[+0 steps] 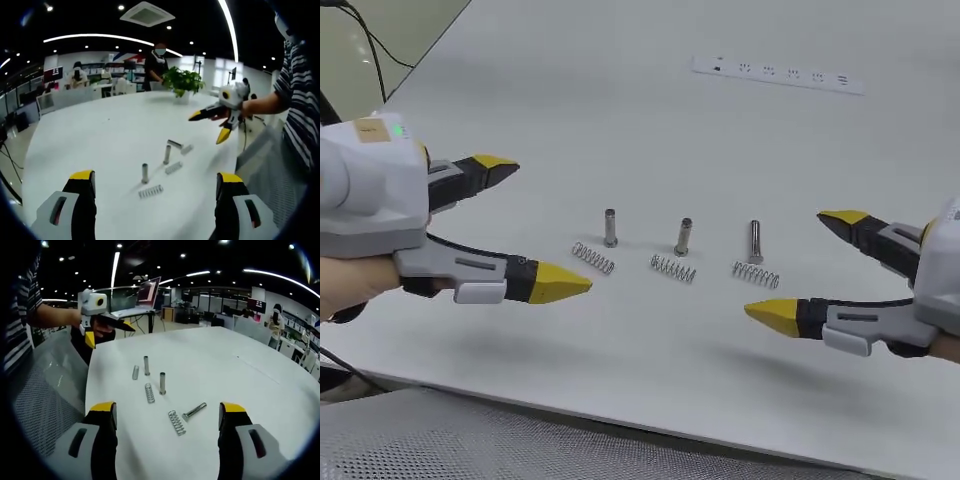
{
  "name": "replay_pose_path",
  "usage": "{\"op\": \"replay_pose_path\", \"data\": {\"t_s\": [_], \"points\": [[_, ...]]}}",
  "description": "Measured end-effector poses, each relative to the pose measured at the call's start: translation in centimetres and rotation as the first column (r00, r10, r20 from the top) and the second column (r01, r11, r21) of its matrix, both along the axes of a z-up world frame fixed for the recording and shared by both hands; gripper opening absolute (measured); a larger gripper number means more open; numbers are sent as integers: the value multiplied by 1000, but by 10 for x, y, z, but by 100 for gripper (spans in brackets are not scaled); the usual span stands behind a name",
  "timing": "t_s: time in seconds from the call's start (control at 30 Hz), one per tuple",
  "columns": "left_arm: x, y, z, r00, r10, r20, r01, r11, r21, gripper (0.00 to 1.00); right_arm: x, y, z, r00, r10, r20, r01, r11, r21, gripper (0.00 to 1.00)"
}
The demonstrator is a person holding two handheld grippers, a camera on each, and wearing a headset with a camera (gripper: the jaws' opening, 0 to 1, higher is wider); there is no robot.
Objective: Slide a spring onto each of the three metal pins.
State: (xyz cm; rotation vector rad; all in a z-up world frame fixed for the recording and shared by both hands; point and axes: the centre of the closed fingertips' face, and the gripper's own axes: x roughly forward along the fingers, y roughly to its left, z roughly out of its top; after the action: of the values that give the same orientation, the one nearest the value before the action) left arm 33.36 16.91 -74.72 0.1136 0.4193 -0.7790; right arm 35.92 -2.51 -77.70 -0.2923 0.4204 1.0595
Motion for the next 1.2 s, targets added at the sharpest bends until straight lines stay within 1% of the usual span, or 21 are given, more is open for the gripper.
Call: {"op": "replay_pose_path", "data": {"t_s": [0.07, 0.13, 0.3, 0.4, 0.47, 0.5, 0.57, 0.6, 0.63, 0.7, 0.8, 0.87, 0.9, 0.93, 0.97, 1.03, 1.07, 1.1, 1.13, 1.17, 1.2], "points": [[0, 0, 1, 1000, 2, -1, -2, 1000, -7, 98, 1, 3, 2, 1000, -3, -11, 3, 1000, 18, 83], [0, 1, 1, 1000, 6, -1, -6, 1000, -8, 98, 4, 4, 3, 1000, -7, -13, 8, 1000, 24, 82], [0, 1, 1, 1000, 8, 1, -8, 1000, -8, 98, 14, 5, 3, 999, -24, -22, 24, 1000, 7, 78], [0, 1, 1, 1000, 11, 7, -11, 1000, -2, 98, 22, 6, 3, 998, -49, -49, 49, 999, 16, 71], [0, 1, 2, 1000, 11, 5, -11, 1000, -8, 98, 27, 7, 3, 994, -73, -84, 76, 997, 25, 69], [0, 1, 2, 1000, 10, 5, -10, 1000, -5, 98, 31, 7, 2, 991, -89, -99, 91, 996, 22, 67], [0, 2, 1, 1000, 10, 3, -10, 1000, -3, 98, 37, 6, 1, 989, -106, -105, 108, 994, 11, 61], [0, 2, 1, 1000, 10, 1, -10, 1000, -4, 98, 40, 5, 0, 986, -115, -117, 116, 993, 6, 58], [0, 2, 1, 1000, 11, 2, -11, 1000, -5, 98, 44, 4, -1, 979, -140, -146, 143, 990, 4, 56], [0, 1, 2, 1000, 11, 3, -11, 1000, -5, 98, 51, 5, -2, 974, -159, -162, 163, 987, 10, 54], [0, 1, 2, 1000, 11, 4, -11, 1000, -1, 98, 58, 4, -5, 956, -195, -218, 202, 979, 10, 48], [1, 2, 2, 1000, 16, 9, -16, 1000, 3, 98, 63, 2, -8, 939, -231, -256, 240, 971, 4, 45], [2, 2, 2, 1000, 17, 8, -17, 1000, 1, 97, 64, 2, -10, 932, -238, -275, 248, 969, 1, 42], [2, 3, 2, 1000, 17, 7, -17, 1000, -1, 97, 66, 2, -13, 919, -255, -299, 267, 964, -3, 40], [2, 3, 2, 1000, 17, 6, -17, 1000, 1, 97, 67, 1, -16, 910, -268, -316, 278, 960, -12, 37], [1, 3, 2, 1000, 16, 7, -16, 1000, 3, 97, 72, 0, -22, 903, -283, -323, 290, 957, -27, 33], [1, 3, 2, 1000, 16, 5, -16, 1000, 2, 97, 74, 0, -25, 897, -294, -330, 298, 954, -38, 31], [1, 3, 2, 1000, 17, 4, -17, 1000, 0, 97, 75, 0, -29, 890, -302, -342, 306, 951, -44, 29], [1, 3, 2, 1000, 16, 5, -16, 1000, -1, 97, 76, 0, -32, 880, -314, -358, 315, 947, -57, 28], [0, 3, 2, 1000, 15, 3, -15, 1000, 0, 97, 77, 1, -35, 875, -315, -368, 316, 947, -61, 26], [0, 3, 1, 1000, 16, 1, -16, 1000, 0, 97, 78, 2, -37, 867, -322, -380, 323, 944, -64, 26]]}}
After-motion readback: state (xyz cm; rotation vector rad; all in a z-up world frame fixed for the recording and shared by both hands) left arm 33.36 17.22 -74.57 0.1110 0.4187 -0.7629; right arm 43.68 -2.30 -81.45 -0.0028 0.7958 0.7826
